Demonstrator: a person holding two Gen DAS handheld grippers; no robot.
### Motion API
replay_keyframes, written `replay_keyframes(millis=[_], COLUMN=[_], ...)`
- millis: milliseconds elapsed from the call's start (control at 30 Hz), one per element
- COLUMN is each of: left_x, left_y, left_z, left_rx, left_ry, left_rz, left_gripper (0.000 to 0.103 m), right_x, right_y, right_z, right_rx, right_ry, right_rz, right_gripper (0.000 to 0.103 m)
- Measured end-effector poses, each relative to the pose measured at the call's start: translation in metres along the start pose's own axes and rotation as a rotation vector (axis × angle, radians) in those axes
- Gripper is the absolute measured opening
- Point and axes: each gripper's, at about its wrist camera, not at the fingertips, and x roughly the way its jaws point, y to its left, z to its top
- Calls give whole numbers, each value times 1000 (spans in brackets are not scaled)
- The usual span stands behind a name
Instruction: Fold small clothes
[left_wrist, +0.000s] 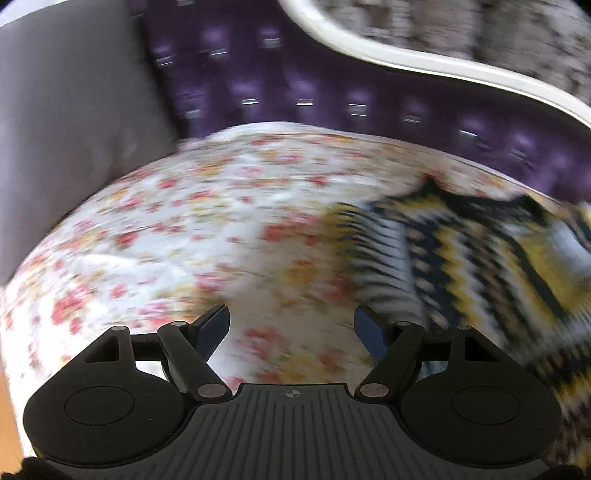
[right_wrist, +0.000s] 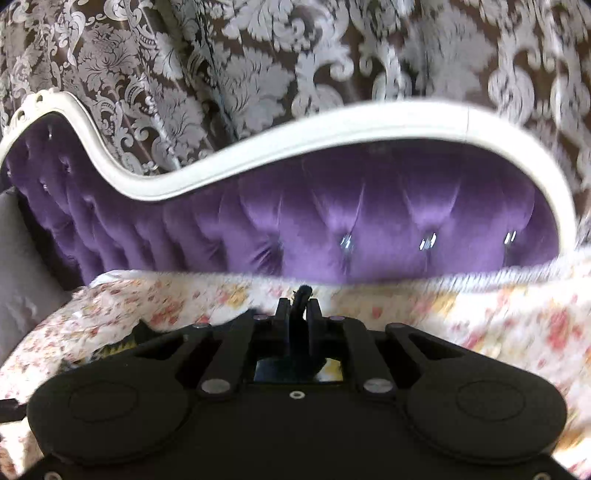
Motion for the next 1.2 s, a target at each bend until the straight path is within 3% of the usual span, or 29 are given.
replay_keyframes(millis=[133,367,467,633,800,900,967,1033,1133,1200], left_x=[1,6,-3,-6,-7,-3,1,6,13,17], left_y=[-13,-24,-22,-37,-48,-50,-51,-49,-44,-42], left_z=[-3,-2,-5,-6,-9,-11,-11,-9,-5,-2], left_rx=[66,83,101,160,212,225,231,218,185,167], left_ry=[21,23,4,-20,-21,-19,-24,-25,-27,-28], left_rz=[-108,-128,-199,-221,-209,-159,-109,-71,-1,15], left_gripper=[73,73,73,73,73,73,73,73,74,75], right_x=[8,0,3,7,7,4,5,8,16,15], right_y=[-10,-21,-27,-23,-12,1,10,16,22,21], right_z=[7,5,5,-8,-35,-56,-70,-83,-97,-103], right_rx=[19,39,59,38,68,61,39,-5,-75,-93], right_ry=[12,3,33,80,114,120,122,130,155,125], right_rz=[-41,-72,-48,-39,-10,10,-7,-38,-86,-92], right_gripper=[15,12,12,20,21,22,48,60,63,65])
